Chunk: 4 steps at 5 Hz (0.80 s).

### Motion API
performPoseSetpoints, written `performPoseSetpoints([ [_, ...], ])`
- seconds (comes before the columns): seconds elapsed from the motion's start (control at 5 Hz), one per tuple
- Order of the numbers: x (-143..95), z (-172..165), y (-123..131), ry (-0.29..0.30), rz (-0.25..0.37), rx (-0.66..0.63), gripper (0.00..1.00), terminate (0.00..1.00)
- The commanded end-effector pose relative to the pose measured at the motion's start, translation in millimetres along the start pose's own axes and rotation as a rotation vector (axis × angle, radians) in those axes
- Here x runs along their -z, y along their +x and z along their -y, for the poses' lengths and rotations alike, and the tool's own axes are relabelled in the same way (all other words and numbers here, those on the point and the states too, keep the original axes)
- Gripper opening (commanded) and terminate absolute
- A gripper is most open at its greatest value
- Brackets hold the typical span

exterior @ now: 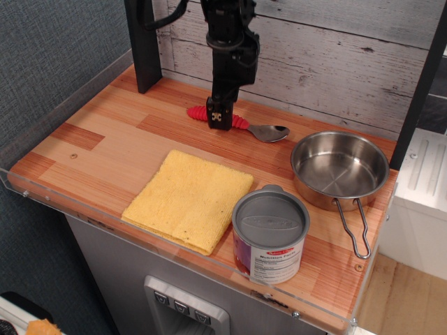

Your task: Place the red spatula on the yellow cloth

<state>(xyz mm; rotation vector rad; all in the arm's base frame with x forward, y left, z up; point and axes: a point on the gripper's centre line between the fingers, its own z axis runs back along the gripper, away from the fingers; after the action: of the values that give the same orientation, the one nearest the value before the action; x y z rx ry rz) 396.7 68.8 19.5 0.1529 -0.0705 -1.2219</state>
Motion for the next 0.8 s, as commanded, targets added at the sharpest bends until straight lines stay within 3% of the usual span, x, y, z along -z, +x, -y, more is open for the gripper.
performPoseSetpoints([
  [0.0,-7.7,-15.9,9.3,-0.007,-0.031,-0.038,1.0,0.0],
  [0.2,-7.2,-16.0,8.8,-0.025,-0.055,-0.069,1.0,0.0],
  [0.4,-7.5,-15.1,7.5,-0.034,-0.039,-0.091,0.0,0.0],
  [0.6,-14.1,-14.5,6.5,-0.015,-0.023,-0.105,0.0,0.0],
])
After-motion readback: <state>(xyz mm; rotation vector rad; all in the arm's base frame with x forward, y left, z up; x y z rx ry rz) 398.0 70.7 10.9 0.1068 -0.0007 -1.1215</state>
